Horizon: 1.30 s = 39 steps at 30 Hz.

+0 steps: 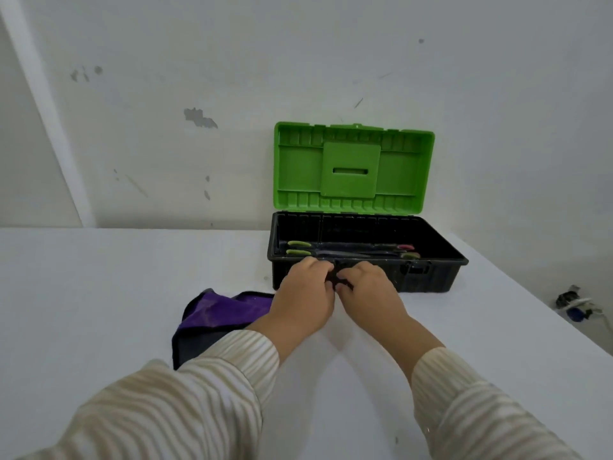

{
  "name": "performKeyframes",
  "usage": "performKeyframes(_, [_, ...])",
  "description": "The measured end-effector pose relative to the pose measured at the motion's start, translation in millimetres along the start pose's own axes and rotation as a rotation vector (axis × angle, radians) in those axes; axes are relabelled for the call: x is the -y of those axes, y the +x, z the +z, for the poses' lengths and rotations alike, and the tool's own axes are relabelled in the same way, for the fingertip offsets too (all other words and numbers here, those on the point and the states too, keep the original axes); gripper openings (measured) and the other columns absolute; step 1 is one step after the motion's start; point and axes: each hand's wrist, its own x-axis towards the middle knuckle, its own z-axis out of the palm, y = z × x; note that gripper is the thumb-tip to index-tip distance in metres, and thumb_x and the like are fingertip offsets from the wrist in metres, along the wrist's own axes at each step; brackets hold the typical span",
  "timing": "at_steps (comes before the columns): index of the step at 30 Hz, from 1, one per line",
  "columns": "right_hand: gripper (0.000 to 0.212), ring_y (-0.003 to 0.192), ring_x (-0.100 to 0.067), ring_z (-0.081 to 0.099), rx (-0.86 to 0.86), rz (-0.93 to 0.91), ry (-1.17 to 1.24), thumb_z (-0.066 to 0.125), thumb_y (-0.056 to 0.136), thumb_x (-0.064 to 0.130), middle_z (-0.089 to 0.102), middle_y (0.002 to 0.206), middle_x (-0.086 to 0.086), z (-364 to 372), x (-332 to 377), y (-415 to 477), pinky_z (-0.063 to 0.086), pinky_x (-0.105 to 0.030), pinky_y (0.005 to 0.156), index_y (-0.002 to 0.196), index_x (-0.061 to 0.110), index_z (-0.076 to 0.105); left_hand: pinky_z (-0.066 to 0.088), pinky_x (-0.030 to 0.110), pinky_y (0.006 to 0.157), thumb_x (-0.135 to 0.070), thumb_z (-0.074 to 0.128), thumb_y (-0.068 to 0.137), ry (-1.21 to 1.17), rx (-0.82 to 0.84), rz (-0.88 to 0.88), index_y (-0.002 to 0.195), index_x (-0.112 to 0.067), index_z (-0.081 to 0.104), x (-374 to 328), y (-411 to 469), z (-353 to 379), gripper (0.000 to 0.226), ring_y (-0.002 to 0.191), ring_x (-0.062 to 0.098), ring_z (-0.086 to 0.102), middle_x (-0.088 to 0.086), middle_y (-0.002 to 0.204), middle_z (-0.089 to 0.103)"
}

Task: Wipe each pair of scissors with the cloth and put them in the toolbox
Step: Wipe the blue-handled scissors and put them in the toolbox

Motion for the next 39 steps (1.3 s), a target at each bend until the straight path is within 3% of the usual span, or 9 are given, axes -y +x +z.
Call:
performKeyframes(5, [0.030,0.106,-0.028,0.049,-0.160,-0.019,0.017,0.053,0.086,0.022,0.058,0.112,-0.010,-18.7,2.3,72.4,0.045,-0.041,0.089,0.114,0.012,0.061,0.044,0.043,0.096,-0.024,0.050,0.090,0.065,-0.029,-0.009,0.128,-0.014,0.052,5.0,76.1,-26.1,0.039,0.120,0.026,0.045,0.006,0.130,0.049])
performKeyframes(11, [0.034,0.106,-0.030,0.049,-0.169,-0.028,-0.006,0.053,0.087,0.021,0.056,0.113,-0.014,-51.3,1.8,183.2,0.043,-0.038,0.091,0.117,0.008,0.058,0.037,0.035,0.100,-0.021,0.051,0.088,0.156,-0.064,-0.009,0.130,-0.008,0.048,1.5,183.0,-66.2,0.044,0.125,0.025,0.042,0.008,0.135,0.047])
performKeyframes(15, [0.038,0.112,-0.027,0.044,-0.110,-0.015,-0.035,0.052,0.088,0.023,0.051,0.120,-0.012,-78.0,3.5,240.4,0.041,-0.038,0.095,0.124,0.011,0.052,0.019,0.038,0.116,-0.034,0.053,0.089,0.228,-0.014,-0.064,0.143,-0.008,0.032,-4.6,241.9,-92.2,0.063,0.145,0.028,0.016,0.013,0.156,0.021])
performKeyframes(19, [0.051,0.129,-0.027,0.030,-0.059,0.004,-0.076,0.052,0.087,0.025,0.035,0.139,-0.011,-101.1,3.8,287.2,0.032,-0.038,0.106,0.134,0.008,0.037,0.007,0.043,0.120,-0.037,0.050,0.090,0.297,0.018,-0.097,0.150,-0.013,0.014,-4.1,285.3,-109.1,0.074,0.148,0.031,-0.004,0.012,0.161,-0.001])
performKeyframes(23, [0.060,0.139,-0.027,0.013,0.067,0.059,-0.176,0.047,0.089,0.020,0.018,0.151,-0.011,-107.1,-7.0,311.9,0.020,-0.040,0.115,0.141,0.008,0.020,0.016,0.041,0.117,-0.032,0.048,0.090,0.349,0.089,-0.085,0.149,-0.009,0.015,2.8,300.4,-112.8,0.072,0.144,0.031,0.015,0.011,0.156,0.021])
performKeyframes(29, [0.040,0.119,-0.026,0.041,0.029,-0.021,-0.303,0.043,0.093,0.031,0.047,0.129,-0.010,-115.3,-11.9,288.4,0.033,-0.038,0.105,0.126,0.008,0.040,0.029,0.037,0.107,-0.029,0.046,0.093,0.489,-0.076,0.056,0.133,-0.010,0.043,0.0,276.9,-115.5,0.045,0.118,0.029,0.043,0.007,0.129,0.051])
performKeyframes(34, [0.029,0.100,-0.023,0.049,-0.047,-0.112,-0.271,0.046,0.091,0.040,0.055,0.109,-0.005,-135.9,-12.8,237.2,0.043,-0.036,0.087,0.096,0.013,0.055,0.046,0.038,0.076,-0.035,0.061,0.085,0.413,-0.228,0.074,0.093,-0.013,0.062,-6.9,227.5,-118.0,0.023,0.090,0.028,0.055,0.006,0.101,0.062])
performKeyframes(37, [0.026,0.106,-0.028,0.053,-0.069,-0.152,-0.189,0.064,0.079,0.038,0.059,0.115,-0.008,-137.8,-19.7,196.5,0.044,-0.040,0.088,0.082,0.013,0.059,0.046,0.044,0.088,-0.039,0.056,0.083,0.376,-0.224,0.042,0.081,-0.014,0.058,-9.7,190.1,-108.2,0.025,0.107,0.035,0.059,0.011,0.116,0.065])
performKeyframes(39, [0.029,0.106,-0.029,0.056,-0.046,-0.155,-0.137,0.067,0.076,0.039,0.061,0.114,-0.009,-131.7,-24.0,172.3,0.044,-0.039,0.089,0.087,0.013,0.058,0.035,0.044,0.101,-0.042,0.045,0.085,0.360,-0.214,0.048,0.082,-0.014,0.057,-6.6,165.6,-97.4,0.030,0.116,0.035,0.057,0.010,0.116,0.067])
